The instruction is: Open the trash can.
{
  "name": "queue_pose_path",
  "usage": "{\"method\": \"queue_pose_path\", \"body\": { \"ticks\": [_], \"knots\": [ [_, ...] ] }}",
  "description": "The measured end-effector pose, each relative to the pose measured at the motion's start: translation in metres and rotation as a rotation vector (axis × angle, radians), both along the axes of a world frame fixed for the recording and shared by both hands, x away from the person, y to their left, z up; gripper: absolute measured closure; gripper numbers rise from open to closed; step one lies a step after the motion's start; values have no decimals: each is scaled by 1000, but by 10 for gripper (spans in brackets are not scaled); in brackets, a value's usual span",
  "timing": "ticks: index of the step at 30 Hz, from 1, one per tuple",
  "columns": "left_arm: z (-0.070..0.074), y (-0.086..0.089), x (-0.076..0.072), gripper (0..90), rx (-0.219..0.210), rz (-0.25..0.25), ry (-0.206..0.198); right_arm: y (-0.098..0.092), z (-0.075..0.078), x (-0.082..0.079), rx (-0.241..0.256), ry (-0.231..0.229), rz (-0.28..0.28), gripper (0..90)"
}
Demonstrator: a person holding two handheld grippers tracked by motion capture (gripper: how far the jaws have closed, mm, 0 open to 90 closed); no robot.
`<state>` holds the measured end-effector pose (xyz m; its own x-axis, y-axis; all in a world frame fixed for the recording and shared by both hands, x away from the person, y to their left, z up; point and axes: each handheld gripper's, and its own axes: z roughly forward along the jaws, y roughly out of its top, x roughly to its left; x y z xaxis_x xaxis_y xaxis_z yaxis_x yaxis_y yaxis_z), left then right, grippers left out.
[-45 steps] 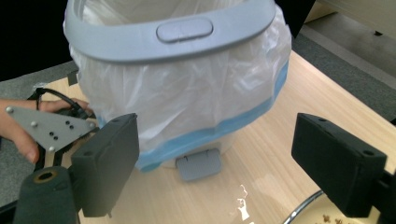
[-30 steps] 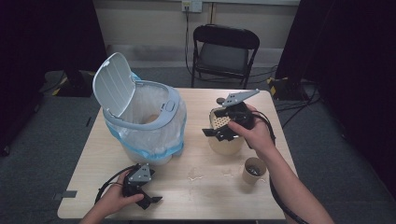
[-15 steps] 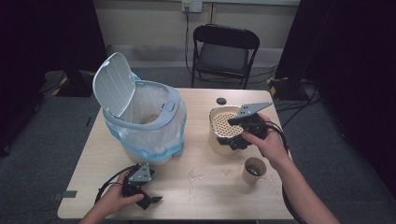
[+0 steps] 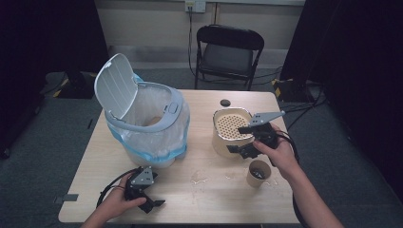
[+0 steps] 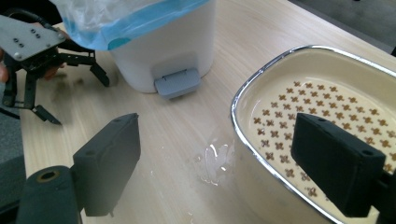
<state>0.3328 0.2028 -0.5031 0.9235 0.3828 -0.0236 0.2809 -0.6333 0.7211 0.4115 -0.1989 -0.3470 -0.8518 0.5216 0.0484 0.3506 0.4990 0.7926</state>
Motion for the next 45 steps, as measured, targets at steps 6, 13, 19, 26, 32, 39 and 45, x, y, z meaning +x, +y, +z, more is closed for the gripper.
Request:
{"method": "queue_pose_path", "body": {
  "ticks": [6, 13, 19, 26, 32, 39, 45],
  "knots": [
    [0, 0, 0, 0, 6, 1, 1, -10, -5, -3, 19, 13, -4, 146],
    [0, 0, 0, 0, 2, 1, 0, -20, -12, -8, 5, 19, -4, 146],
    [0, 0, 0, 0, 6, 1, 0, -29, -19, -12, -6, 28, -9, 147],
    [0, 0, 0, 0, 0, 0, 0, -46, -30, -19, 4, 38, -30, 147],
    [0, 0, 0, 0, 3, 0, 0, -57, -39, -23, 6, 44, -50, 147],
    [0, 0, 0, 0, 0, 0, 0, -62, -49, -25, 6, 48, -62, 147],
    [1, 0, 0, 0, 12, 3, 0, -67, -54, -29, 2, 46, -71, 147]
  ]
}}
